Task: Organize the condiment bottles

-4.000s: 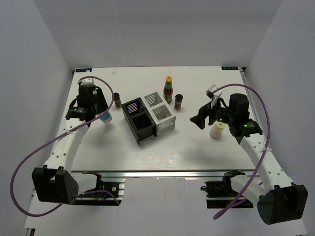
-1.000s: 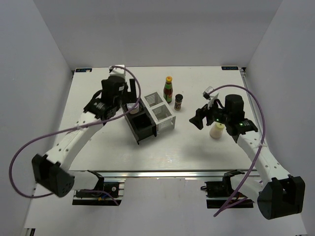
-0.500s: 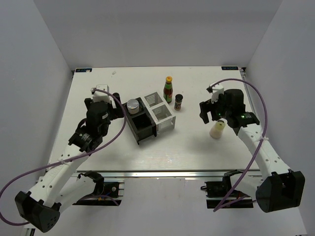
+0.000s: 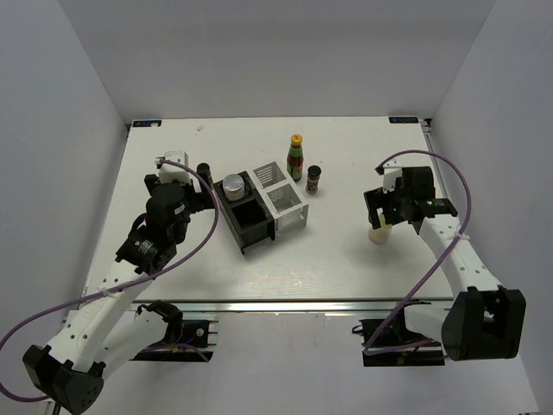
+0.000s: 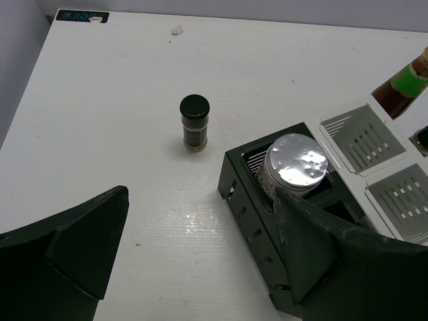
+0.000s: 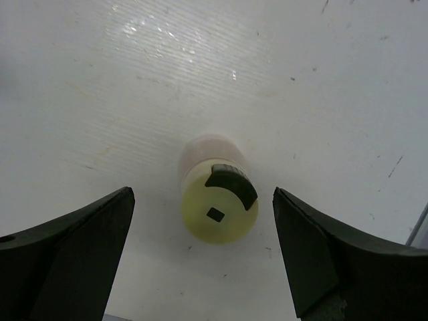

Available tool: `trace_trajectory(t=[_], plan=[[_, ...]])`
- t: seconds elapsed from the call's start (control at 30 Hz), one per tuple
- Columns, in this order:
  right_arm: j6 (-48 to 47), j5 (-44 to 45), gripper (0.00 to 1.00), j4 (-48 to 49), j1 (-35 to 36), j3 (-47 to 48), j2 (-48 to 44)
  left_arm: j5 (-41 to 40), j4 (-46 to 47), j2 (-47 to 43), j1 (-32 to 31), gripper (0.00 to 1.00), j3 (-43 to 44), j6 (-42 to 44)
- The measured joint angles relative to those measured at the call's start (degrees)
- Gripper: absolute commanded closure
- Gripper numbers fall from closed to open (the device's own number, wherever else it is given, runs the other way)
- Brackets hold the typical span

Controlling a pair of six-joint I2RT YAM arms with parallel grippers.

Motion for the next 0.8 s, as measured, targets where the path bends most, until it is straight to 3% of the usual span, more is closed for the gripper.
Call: trace_trajectory(t=[0.43, 0.7, 0.8], plan=[[-1.49, 0.02, 0.16, 1.16, -2.23, -3.13, 3.52, 0.02, 0.0, -0.2, 0.0, 0.02, 0.0, 0.26], [-1.66, -0.07, 0.4, 2.93, -2.91, -3.98, 4.9, 0.0, -0.02, -0.07, 0.0, 0.02, 0.0, 0.42], [-1.62, -0.42, 0.62, 3.15, -3.02, -4.28, 4.9, 0.0, -0.02, -0.02, 0.0, 0.02, -0.02, 0.42]])
